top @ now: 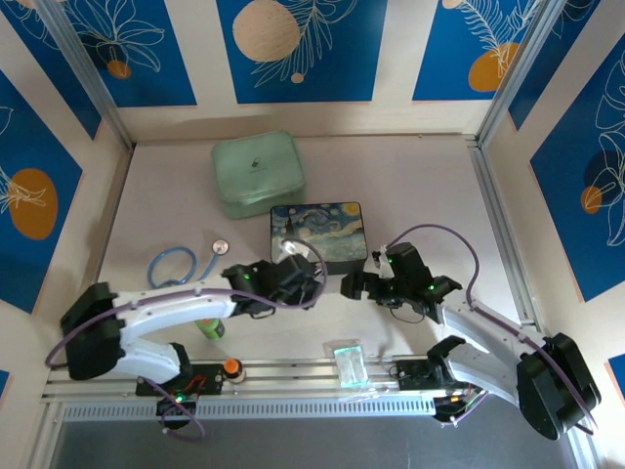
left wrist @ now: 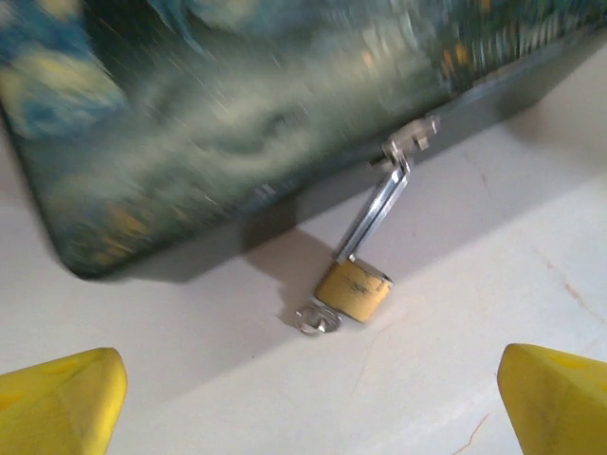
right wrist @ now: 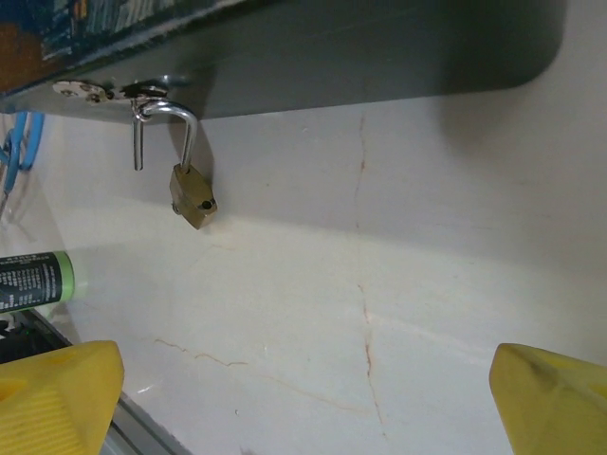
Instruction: Unlock the padlock with the key
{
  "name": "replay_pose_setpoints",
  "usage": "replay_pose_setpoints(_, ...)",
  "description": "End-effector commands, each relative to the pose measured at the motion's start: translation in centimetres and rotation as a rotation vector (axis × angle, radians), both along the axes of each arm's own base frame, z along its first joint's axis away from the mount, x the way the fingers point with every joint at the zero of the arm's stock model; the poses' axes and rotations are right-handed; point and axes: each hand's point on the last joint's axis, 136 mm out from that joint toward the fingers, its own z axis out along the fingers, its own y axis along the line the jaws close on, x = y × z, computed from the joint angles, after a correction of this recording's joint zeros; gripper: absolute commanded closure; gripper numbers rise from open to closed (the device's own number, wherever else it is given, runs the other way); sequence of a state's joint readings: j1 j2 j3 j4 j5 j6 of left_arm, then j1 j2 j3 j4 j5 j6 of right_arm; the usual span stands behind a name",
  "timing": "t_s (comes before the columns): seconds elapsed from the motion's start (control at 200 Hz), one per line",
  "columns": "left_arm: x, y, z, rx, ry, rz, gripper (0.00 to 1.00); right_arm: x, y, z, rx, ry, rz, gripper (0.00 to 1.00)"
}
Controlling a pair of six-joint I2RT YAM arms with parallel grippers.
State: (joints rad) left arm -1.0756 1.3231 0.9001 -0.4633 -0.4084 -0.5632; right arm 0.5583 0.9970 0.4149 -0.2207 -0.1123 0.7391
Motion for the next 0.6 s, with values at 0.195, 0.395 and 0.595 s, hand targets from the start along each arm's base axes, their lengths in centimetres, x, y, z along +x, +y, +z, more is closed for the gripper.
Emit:
replay_pose_setpoints(0.195,3.7,3.5,1.1,0.494,-0.151,-0.319,0.01,1.4,3.4,1.2,-0.003,-0.19,-0.05,0.11)
replay_pose_setpoints(0.395,6.2,3.4,-0.5,0.519,-0.154,-0.456,0.01,1.4,4.6,0.9,-0.028,-0.188,0.014,0.16)
replay_pose_setpoints(0.595,6.9,1.2,-0.9,0.435,-0.121,-0.585,0.0,0.6,6.2,0.5,0.022,-0.175,0.104,0.25)
